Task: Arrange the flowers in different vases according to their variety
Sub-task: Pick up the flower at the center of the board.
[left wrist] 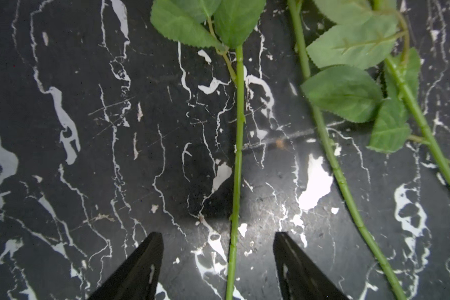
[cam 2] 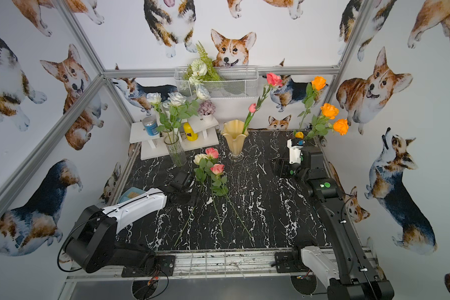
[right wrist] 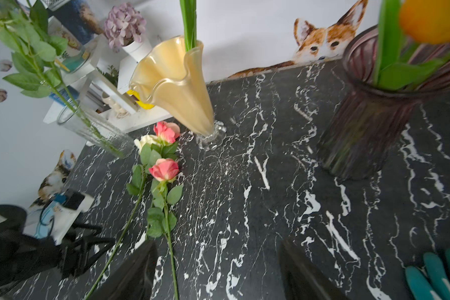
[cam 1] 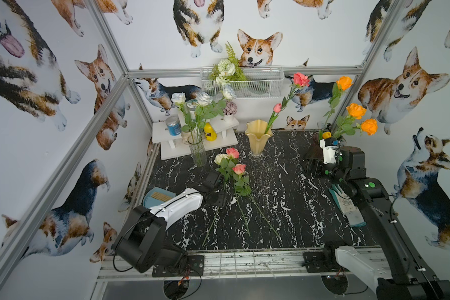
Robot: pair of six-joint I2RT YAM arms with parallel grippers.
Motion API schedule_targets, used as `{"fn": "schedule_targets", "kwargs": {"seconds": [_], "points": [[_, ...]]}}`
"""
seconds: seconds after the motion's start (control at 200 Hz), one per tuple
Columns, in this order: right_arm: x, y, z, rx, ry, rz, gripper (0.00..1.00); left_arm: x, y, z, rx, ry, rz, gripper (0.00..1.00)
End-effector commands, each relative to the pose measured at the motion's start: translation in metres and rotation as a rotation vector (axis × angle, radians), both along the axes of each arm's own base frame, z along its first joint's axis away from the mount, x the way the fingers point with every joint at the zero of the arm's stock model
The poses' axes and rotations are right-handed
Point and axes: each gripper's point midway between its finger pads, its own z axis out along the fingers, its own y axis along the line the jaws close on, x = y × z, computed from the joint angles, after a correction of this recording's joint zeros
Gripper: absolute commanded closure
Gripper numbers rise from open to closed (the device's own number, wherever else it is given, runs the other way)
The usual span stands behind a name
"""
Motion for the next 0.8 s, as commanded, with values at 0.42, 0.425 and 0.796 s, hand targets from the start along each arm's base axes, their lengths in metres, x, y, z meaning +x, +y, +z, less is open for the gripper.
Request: {"fn": "schedule_targets", "kwargs": {"seconds": [0.42,0.425,0.796], "points": [[-0.038,0.033,-0.044,0.101,0.126,0.179,0.22,0.024,-0.012,-0.026,0.054,0.039,0.009,0.35],[-0.038,0.033,-0.044,0.102,0.126,0.179,0.22,0.025,-0.012,-0.026,0.054,0.039,0.009,0.36],[-0.037,0.033,-0.048,0.100,0.138,0.169,0.22,0.021,-0.012,-0.062,0.113,0.159,0.002,0.72]]}}
